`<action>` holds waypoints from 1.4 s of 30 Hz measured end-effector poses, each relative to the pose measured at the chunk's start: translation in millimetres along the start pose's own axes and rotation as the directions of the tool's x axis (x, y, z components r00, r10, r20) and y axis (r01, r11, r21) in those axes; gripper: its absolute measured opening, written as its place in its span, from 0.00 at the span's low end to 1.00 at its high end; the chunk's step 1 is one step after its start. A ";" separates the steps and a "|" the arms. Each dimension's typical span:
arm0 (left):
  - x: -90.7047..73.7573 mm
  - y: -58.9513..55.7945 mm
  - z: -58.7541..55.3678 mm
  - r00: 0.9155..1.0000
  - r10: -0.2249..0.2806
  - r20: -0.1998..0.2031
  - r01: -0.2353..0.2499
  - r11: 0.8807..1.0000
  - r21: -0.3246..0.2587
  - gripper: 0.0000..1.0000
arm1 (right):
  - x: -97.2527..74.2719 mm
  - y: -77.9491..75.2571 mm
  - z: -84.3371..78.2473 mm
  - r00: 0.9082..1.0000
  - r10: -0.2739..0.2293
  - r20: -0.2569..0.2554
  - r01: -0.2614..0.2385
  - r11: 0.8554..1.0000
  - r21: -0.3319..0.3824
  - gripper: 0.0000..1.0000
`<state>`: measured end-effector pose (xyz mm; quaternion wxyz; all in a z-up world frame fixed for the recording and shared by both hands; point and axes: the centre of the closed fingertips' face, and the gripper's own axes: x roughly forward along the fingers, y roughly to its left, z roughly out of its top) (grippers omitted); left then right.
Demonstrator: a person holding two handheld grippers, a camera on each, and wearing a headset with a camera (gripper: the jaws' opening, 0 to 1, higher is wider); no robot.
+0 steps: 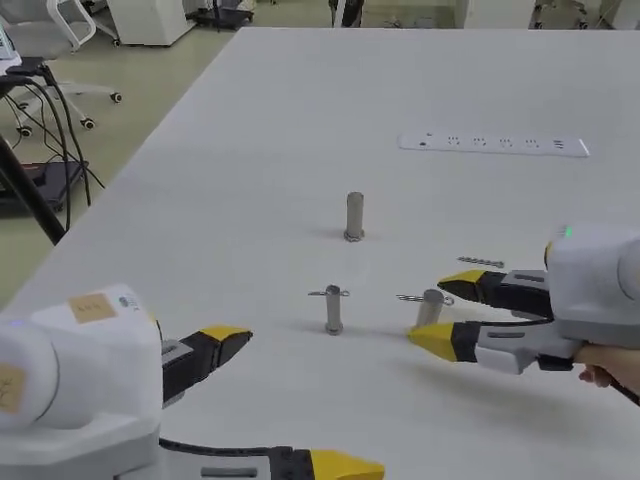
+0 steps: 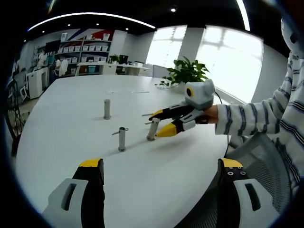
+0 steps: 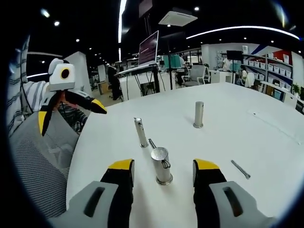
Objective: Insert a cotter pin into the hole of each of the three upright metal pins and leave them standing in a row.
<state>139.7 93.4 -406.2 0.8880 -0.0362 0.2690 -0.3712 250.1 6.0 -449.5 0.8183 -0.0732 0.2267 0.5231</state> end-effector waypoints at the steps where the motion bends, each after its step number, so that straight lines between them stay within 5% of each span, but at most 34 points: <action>1: 0.0 0.2 -0.4 1.000 0.000 -0.004 0.000 1.000 0.002 0.99 | -0.7 0.3 0.3 1.000 0.002 0.003 -0.002 1.000 0.003 0.49; 14: 1.5 1.4 -1.5 1.000 0.000 -0.013 0.000 1.000 -0.009 0.99 | -16.3 19.4 11.8 0.999 0.037 0.020 -0.038 0.998 0.040 0.76; 33: 4.7 8.6 2.8 1.000 -0.002 0.004 0.002 0.999 -0.034 0.99 | -49.3 39.6 16.5 1.000 0.000 0.020 -0.003 0.988 0.154 0.94; 42: 5.7 11.1 1.8 1.000 0.001 -0.011 -0.002 0.999 -0.035 0.99 | -63.5 33.0 17.6 0.997 -0.066 0.047 0.054 0.974 0.222 0.97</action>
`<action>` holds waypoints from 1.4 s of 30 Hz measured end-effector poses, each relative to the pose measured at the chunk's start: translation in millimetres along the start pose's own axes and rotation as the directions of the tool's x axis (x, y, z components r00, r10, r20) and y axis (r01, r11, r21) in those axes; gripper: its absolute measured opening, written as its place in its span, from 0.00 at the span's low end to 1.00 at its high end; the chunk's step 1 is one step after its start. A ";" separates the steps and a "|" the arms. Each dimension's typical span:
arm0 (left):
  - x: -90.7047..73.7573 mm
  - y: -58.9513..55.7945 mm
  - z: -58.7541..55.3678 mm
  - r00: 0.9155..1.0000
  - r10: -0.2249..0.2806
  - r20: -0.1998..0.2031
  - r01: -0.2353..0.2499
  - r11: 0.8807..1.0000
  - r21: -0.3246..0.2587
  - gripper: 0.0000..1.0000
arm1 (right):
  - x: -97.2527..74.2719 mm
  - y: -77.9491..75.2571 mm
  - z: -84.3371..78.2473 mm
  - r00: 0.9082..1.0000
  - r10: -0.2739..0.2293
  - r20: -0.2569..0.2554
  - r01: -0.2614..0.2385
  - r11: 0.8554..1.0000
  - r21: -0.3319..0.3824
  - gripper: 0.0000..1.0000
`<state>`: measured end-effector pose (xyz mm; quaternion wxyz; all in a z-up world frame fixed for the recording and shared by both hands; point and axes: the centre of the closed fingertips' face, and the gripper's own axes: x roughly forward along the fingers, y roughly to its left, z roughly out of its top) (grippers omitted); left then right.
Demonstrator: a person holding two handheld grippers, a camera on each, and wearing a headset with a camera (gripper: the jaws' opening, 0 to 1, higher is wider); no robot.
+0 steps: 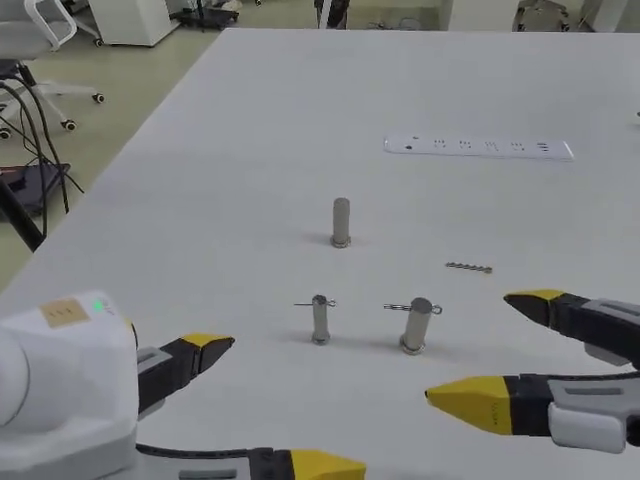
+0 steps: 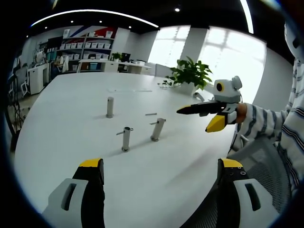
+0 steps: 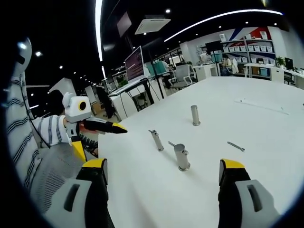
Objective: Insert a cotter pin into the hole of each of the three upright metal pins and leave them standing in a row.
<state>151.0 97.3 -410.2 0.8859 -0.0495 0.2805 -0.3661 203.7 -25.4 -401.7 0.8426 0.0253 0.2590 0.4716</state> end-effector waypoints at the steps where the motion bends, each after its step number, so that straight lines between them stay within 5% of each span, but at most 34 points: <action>1: -0.1 0.3 0.5 1.000 0.002 -0.001 -0.002 1.000 0.002 0.99 | -2.6 -1.1 -0.1 1.000 -0.006 0.003 0.006 1.000 0.007 0.97; 29: 2.2 4.1 18.8 1.000 0.011 0.015 -0.010 1.000 -0.009 0.99 | -60.9 -19.9 -28.2 0.982 -0.178 -0.066 0.184 0.979 0.091 0.96; 42: 5.8 7.3 29.2 1.000 0.005 0.008 -0.005 1.000 0.008 0.99 | -70.6 -20.6 -30.5 0.970 -0.233 -0.070 0.239 0.965 0.106 0.93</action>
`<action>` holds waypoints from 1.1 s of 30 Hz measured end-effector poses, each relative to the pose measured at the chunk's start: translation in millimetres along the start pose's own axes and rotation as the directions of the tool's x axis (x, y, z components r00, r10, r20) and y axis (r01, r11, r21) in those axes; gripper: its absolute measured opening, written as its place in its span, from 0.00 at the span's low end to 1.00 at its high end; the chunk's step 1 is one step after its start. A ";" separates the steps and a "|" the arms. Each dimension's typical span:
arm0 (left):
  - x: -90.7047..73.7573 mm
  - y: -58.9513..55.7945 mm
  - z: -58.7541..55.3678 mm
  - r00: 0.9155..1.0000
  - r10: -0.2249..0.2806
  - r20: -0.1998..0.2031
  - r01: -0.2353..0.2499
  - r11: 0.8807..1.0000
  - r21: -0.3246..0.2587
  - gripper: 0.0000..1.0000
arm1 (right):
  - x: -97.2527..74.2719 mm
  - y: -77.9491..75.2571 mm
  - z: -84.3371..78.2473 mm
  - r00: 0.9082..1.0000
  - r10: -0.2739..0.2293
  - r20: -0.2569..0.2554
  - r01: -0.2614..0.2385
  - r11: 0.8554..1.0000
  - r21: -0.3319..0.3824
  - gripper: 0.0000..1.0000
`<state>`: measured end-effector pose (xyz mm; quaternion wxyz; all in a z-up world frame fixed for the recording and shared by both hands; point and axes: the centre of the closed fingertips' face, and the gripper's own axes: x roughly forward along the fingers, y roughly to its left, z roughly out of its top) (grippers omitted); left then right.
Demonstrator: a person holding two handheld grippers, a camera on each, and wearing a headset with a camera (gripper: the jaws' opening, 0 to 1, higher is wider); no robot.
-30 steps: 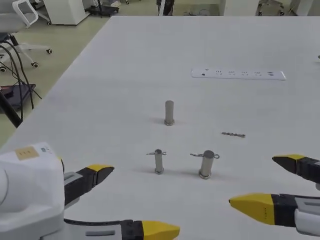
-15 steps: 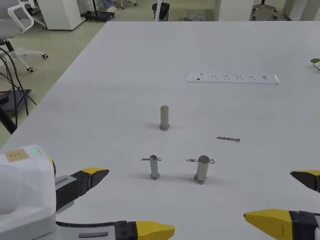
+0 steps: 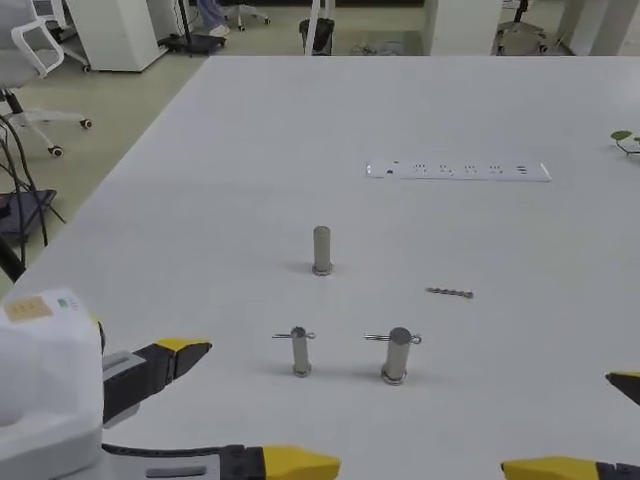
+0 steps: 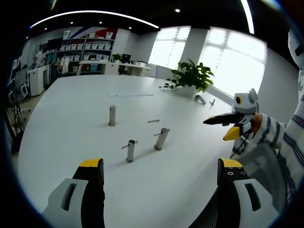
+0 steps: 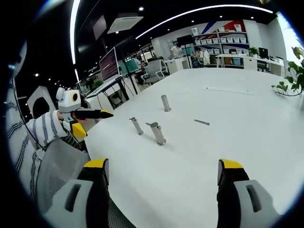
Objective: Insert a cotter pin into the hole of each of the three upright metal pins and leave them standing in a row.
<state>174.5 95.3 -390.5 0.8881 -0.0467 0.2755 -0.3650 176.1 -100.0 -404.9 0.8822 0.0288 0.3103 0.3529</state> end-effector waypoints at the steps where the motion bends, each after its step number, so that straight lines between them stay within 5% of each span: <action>1: 0.5 0.0 1.3 1.000 -0.001 0.001 0.001 1.000 0.002 0.99 | -0.5 0.3 -1.7 1.000 -0.004 -0.004 0.004 1.000 0.000 0.93; 13: 5.4 1.9 18.6 1.000 -0.009 0.014 0.008 1.000 0.026 0.99 | -7.9 2.0 2.0 0.999 -0.041 0.015 0.041 0.999 0.021 0.94; 33: 44.7 19.1 76.4 0.999 -0.049 0.016 0.046 0.985 0.168 0.93 | -14.2 1.6 10.3 0.998 -0.058 0.018 0.058 0.998 0.005 0.94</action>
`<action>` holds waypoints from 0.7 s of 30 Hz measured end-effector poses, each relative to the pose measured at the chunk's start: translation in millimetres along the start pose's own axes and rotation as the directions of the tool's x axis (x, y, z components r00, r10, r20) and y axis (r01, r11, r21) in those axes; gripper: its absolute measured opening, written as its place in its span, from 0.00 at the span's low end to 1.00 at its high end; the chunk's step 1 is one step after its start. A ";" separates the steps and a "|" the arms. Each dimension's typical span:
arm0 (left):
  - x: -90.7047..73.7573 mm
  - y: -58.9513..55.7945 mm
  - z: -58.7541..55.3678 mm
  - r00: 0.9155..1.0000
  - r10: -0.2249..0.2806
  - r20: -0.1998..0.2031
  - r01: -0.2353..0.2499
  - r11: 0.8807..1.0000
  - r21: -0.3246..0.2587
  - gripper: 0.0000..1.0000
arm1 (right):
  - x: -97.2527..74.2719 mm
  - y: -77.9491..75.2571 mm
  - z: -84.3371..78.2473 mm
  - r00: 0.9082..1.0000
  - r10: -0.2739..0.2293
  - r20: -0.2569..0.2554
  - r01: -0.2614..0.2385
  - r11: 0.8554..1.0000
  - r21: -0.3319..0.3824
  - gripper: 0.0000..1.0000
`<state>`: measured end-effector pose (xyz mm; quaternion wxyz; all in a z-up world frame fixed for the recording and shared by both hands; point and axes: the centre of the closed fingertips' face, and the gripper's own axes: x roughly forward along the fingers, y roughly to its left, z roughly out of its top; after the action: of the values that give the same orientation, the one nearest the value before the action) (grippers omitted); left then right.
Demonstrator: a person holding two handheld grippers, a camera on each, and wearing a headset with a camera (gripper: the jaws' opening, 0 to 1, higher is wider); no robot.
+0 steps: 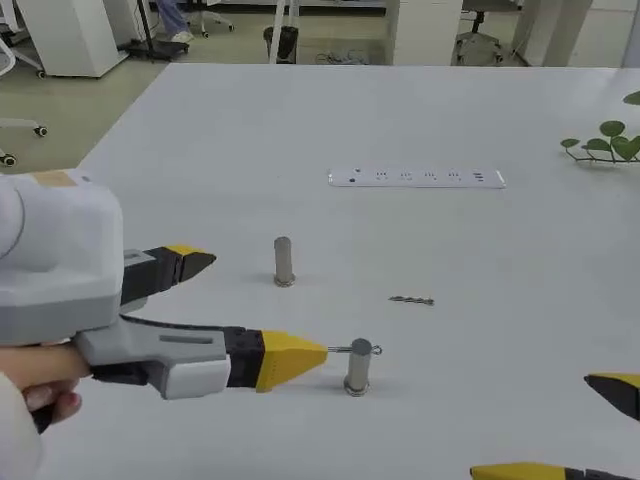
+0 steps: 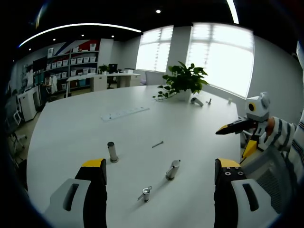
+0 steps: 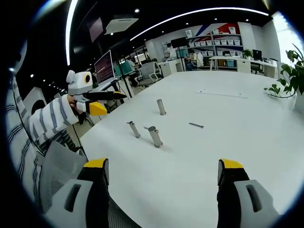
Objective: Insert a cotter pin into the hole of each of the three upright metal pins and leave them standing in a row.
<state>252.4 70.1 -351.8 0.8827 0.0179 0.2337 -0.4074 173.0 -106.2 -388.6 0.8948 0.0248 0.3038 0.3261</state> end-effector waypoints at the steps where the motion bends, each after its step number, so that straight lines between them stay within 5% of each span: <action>1: 1.8 1.1 1.2 1.000 -0.001 0.000 0.001 1.000 0.001 0.93 | -0.2 0.0 0.1 1.000 0.000 -0.001 0.000 1.000 0.000 0.94; 10: 18.4 21.7 12.8 1.000 0.023 0.012 -0.024 1.000 0.007 0.93 | -0.1 1.5 -0.9 1.000 0.001 -0.007 -0.001 1.000 0.000 0.94; 21: 25.5 51.1 8.8 0.997 0.080 -0.003 -0.080 0.997 -0.015 0.90 | 1.3 3.7 -2.8 1.000 0.003 -0.013 -0.003 1.000 0.000 0.94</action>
<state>307.3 84.1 -363.0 0.8980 0.0211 0.2371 -0.3701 170.1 -102.9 -390.7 0.8923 0.0231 0.3097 0.3277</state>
